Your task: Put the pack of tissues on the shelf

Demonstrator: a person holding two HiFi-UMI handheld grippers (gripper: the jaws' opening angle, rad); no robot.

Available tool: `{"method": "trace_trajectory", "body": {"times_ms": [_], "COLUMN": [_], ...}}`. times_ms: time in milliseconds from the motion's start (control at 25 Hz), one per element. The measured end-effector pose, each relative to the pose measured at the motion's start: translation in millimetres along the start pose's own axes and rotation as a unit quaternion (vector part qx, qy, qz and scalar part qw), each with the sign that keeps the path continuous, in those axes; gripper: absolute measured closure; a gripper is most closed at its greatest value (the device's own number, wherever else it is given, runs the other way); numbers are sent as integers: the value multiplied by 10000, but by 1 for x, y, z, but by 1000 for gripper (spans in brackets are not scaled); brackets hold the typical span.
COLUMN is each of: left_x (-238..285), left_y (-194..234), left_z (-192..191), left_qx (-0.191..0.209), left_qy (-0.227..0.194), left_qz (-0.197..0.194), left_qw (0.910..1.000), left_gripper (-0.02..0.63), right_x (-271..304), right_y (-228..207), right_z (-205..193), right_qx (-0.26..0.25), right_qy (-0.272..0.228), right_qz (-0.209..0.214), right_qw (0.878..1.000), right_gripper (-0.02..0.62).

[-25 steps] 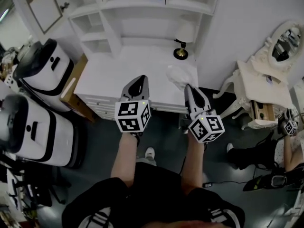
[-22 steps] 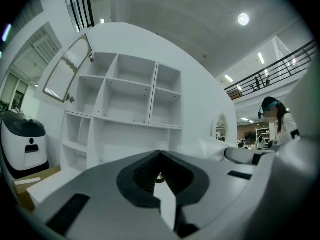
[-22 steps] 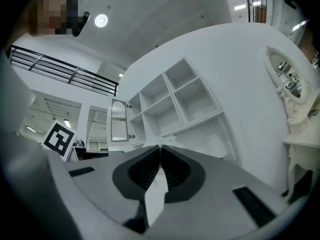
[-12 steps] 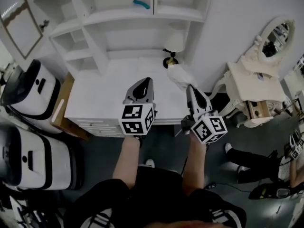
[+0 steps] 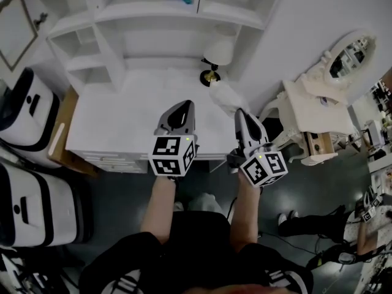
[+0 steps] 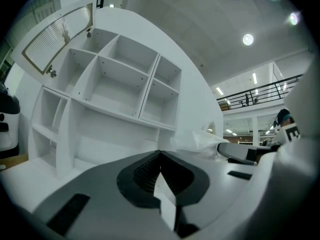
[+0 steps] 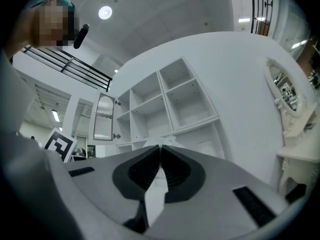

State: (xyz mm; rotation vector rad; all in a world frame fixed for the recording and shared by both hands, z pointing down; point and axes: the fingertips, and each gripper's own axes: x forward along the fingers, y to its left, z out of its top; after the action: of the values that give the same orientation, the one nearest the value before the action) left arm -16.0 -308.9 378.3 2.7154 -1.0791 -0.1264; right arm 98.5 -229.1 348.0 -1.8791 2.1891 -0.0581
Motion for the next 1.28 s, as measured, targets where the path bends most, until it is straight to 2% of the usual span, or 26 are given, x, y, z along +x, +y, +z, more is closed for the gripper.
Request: {"method": "trace_trajectory", "body": {"times_ms": [160,320,560,800,1120,1280], "left_x": [10,19,47,103,190,221], "left_y": [13,37,41,36,-16,-32], "left_z": [-7,-5,2,3,22,30], "left_qx": [-4,243,385,254,100,145], "left_qy": [72,153,113,67,-155,-249], "left_qz": [293,781,963,873,481,474], "left_qw": [9995,9965,9945,9958,9987,9985], "left_gripper": [595,595,595,595,595,595], "right_x": [16,45,75,103,115,121], "right_y": [-4,-3,-26,-71,-148,-177], "right_z": [-5,-4,-10,-2,48,59], "right_qx": [-389,-26,264,96,-283,-317], "right_qy": [158,-210,-252,-182,-283,-276], "right_qz": [-30,323,602,552,377,406], "right_qw": [9991,9993,9975,9983,9985,9983], "right_gripper": [574,574,574,574,574,574]}}
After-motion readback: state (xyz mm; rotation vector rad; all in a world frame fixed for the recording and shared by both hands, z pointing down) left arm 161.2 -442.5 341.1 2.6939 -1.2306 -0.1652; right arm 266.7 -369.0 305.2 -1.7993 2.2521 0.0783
